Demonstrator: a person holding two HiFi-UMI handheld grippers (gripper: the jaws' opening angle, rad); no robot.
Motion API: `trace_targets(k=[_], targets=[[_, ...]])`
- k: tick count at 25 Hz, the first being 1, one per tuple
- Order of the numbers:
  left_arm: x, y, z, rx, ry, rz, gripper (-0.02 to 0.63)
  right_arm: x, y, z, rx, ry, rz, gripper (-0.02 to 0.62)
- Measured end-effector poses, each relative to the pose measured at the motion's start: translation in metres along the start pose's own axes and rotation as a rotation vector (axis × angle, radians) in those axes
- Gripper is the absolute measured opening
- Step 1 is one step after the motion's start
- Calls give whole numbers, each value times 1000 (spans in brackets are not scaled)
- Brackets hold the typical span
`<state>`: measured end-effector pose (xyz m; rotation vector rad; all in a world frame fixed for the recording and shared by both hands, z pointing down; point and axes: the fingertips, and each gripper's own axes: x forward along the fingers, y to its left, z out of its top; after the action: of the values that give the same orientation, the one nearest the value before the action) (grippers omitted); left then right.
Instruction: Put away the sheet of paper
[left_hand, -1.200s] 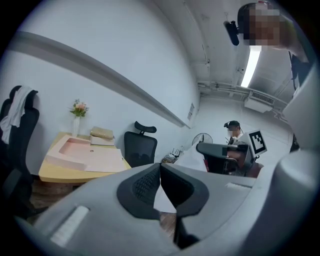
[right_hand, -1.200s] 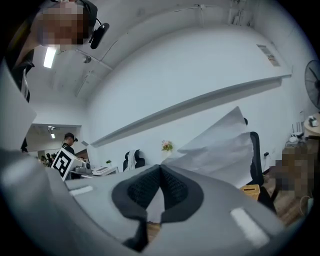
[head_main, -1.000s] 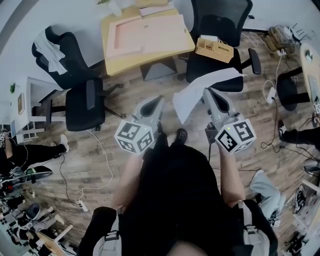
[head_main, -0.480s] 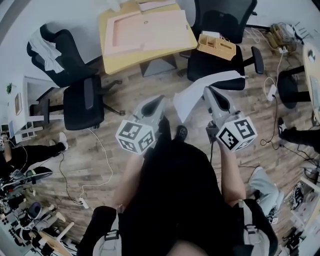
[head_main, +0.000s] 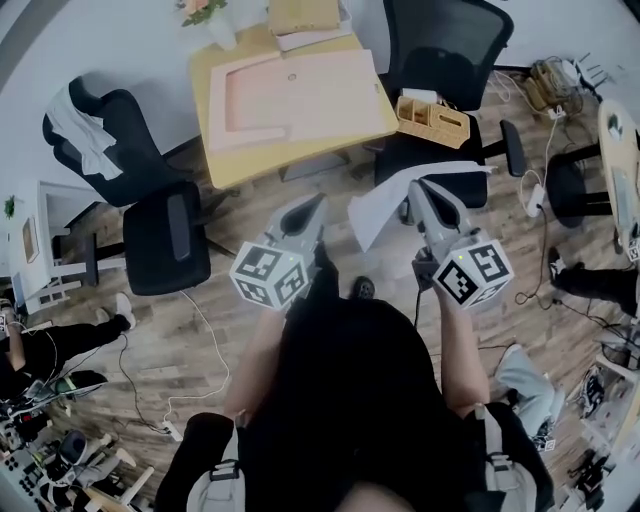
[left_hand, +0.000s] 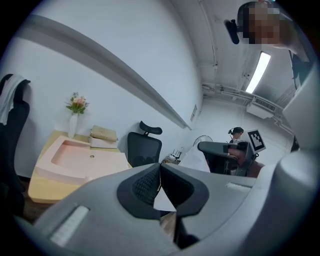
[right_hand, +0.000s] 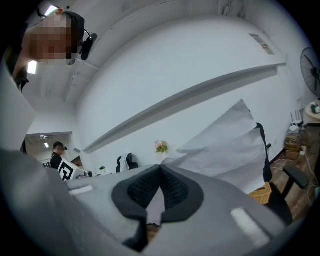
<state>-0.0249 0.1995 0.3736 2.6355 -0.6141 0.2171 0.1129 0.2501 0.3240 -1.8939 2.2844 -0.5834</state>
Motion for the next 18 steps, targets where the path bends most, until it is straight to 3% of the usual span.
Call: trace_targets(k=[7, 18], targets=[[21, 56, 34, 10, 3, -37, 11, 65, -4, 14, 4, -2, -38, 1], [28, 147, 59, -17, 9, -29, 11, 161, 7, 12, 12, 17, -44, 2]])
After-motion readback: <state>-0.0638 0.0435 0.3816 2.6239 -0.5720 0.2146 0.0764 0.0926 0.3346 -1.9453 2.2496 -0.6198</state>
